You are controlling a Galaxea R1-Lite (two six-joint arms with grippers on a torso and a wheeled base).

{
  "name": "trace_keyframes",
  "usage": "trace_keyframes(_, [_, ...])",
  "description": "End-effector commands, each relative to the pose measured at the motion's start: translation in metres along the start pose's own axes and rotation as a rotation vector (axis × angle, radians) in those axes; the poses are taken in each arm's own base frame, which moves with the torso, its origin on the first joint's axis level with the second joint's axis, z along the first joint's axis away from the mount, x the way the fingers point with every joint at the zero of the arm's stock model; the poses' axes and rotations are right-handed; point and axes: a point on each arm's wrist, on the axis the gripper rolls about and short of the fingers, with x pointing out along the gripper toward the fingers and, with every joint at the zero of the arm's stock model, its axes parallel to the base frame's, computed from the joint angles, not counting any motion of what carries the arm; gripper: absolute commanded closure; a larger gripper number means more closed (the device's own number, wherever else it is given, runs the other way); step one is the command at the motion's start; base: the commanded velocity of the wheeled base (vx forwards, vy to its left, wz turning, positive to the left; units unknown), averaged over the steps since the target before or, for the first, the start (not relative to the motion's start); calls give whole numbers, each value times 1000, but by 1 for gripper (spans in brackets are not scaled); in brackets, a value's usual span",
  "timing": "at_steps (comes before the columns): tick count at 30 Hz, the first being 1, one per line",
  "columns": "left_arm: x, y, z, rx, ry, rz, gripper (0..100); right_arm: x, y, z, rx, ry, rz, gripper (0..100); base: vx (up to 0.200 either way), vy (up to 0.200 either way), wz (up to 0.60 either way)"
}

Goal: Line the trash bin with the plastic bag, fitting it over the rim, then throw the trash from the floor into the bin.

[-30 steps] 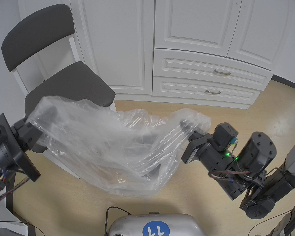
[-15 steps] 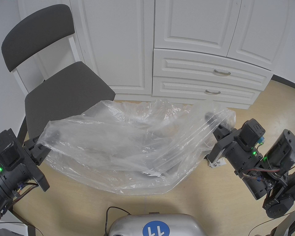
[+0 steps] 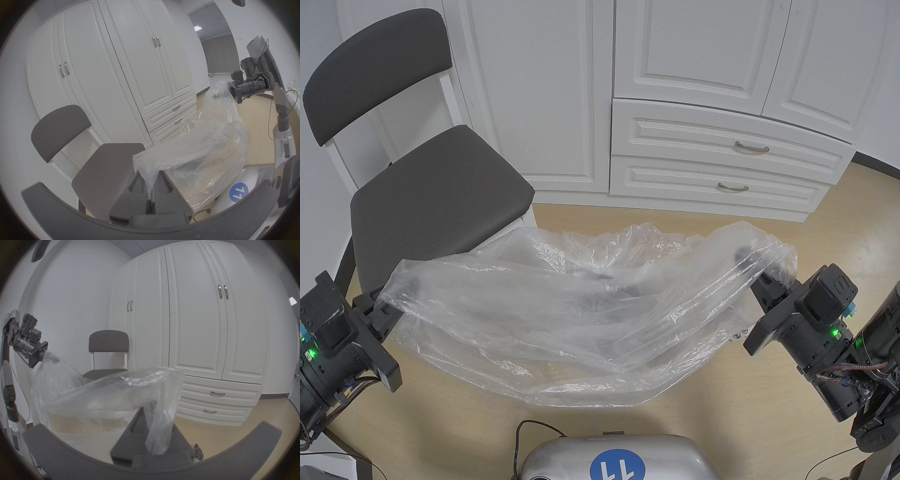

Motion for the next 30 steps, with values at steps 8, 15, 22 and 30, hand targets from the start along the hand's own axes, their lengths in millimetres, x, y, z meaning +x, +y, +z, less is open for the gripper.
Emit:
trace_keyframes(8, [-1, 1, -2, 2, 9, 9, 100, -8, -3, -4, -25, 15, -10, 100, 0, 0, 0])
trace_keyframes(15, [-2, 1, -2, 1, 7, 14, 100, -12, -6, -7, -60, 35, -16, 100, 0, 0, 0])
trace_keyframes(22, [-1, 5, -5, 3, 30, 44, 100, -21, -12, -7, -112, 41, -26, 100, 0, 0, 0])
trace_keyframes(30, [-1, 6, -7, 4, 38, 55, 100, -26, -13, -9, -133, 52, -22, 100, 0, 0, 0])
